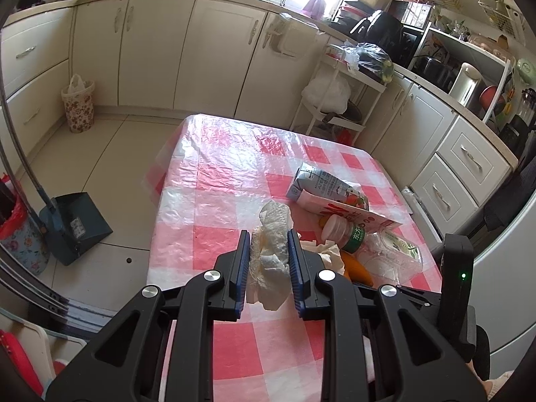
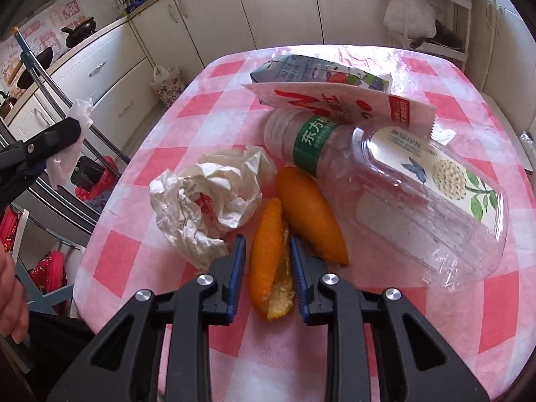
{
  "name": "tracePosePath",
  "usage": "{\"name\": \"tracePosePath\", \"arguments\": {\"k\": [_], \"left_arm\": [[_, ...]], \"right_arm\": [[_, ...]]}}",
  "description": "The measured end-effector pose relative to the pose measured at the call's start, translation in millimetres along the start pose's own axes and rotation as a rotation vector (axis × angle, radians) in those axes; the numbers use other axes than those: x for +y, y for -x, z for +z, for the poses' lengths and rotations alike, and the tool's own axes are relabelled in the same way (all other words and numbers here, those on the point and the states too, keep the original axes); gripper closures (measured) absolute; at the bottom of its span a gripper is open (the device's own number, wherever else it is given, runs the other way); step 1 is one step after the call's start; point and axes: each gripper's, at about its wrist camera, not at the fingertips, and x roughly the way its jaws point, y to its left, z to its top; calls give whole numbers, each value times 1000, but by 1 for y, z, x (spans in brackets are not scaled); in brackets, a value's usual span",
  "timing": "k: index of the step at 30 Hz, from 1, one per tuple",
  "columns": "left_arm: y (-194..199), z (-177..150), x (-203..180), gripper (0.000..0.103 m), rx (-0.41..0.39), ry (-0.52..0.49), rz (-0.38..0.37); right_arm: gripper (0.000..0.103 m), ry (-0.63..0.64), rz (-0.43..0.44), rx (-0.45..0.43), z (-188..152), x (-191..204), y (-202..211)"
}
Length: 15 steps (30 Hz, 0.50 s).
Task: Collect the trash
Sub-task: 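Grasp the white tissue with the left gripper while the right grasps an orange peel, then carry both items to the yellow bucket and open both grippers over it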
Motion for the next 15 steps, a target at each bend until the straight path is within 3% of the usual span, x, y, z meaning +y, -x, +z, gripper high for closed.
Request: {"name": "tracePosePath", "arguments": {"k": [7, 15], "left_arm": [[1, -1, -3, 82, -10, -6, 6], [7, -3, -17, 82, -35, -35, -10]], "right_arm": [[87, -19, 56, -52, -4, -8, 34], [87, -100, 192, -202, -11, -29, 98]]}}
